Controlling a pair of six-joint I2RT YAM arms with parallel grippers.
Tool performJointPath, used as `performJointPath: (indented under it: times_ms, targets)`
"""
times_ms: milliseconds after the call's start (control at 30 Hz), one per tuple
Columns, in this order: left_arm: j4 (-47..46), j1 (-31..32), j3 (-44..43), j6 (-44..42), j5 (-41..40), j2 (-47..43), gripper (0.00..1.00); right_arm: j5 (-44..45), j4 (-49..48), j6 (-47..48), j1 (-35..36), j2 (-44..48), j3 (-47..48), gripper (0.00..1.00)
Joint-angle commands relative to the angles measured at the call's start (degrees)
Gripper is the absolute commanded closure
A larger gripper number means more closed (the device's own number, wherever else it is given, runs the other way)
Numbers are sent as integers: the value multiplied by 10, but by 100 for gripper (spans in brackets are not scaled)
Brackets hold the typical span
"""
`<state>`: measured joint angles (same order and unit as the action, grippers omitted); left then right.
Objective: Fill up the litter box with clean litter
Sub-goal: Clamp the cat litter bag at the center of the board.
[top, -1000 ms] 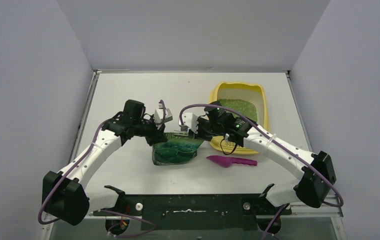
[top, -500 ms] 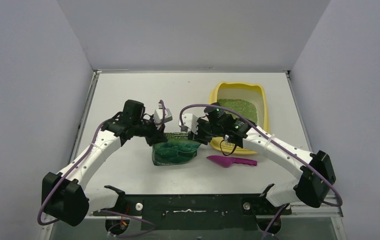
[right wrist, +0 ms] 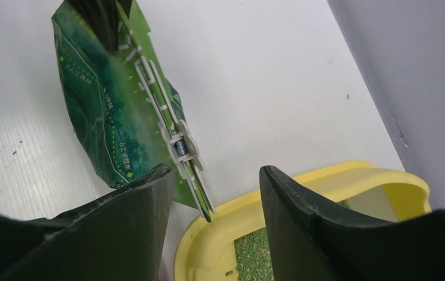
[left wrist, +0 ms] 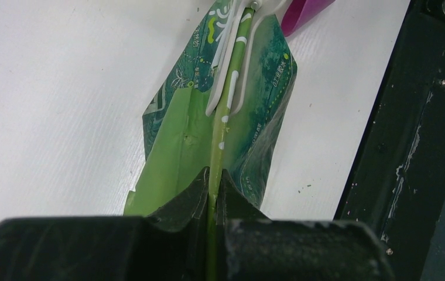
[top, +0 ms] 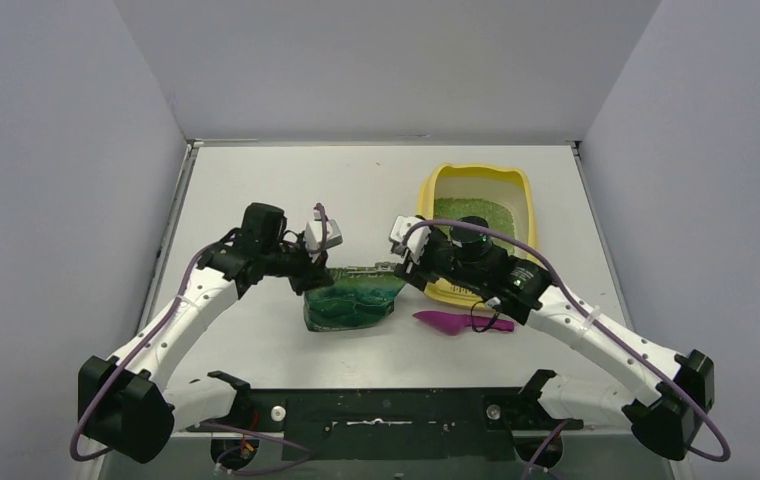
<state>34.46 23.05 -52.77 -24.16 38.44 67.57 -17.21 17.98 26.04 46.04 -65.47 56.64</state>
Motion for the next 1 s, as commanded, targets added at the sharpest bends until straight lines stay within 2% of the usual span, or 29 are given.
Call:
performJointPath:
  times_ms: [0, 167, 267, 367, 467, 533, 633, 800, 933, 967]
  targets:
    - [-39, 0, -4, 9, 36, -44, 100, 63, -106, -72, -5, 54, -41, 42]
    - [-53, 0, 5, 18, 27, -60, 100, 188, -174, -162, -6, 105, -102, 27]
    - [-63, 1, 11, 25, 24, -66, 100, 253, -199, -217, -6, 141, -130, 13]
    - [-69, 1, 13, 30, 22, -68, 100, 313, -205, -328, -6, 167, -146, 1]
    - [-72, 1, 16, 34, 18, -70, 100, 415, -150, -527, -14, 185, -147, 0]
    - [-80, 1, 18, 39, 14, -74, 100, 410, -130, -600, -21, 191, -155, 0]
    - [-95, 1, 25, 45, 12, -81, 100, 347, -124, -618, -25, 182, -159, 0]
    - [-106, 1, 32, 54, -2, -92, 100, 346, -35, -690, -26, 152, -132, 0]
    - [-123, 1, 43, 71, -18, -111, 94, 348, -30, -706, -26, 161, -145, 0]
    - [-125, 1, 43, 77, -24, -117, 86, 354, -24, -703, -26, 164, -144, 0]
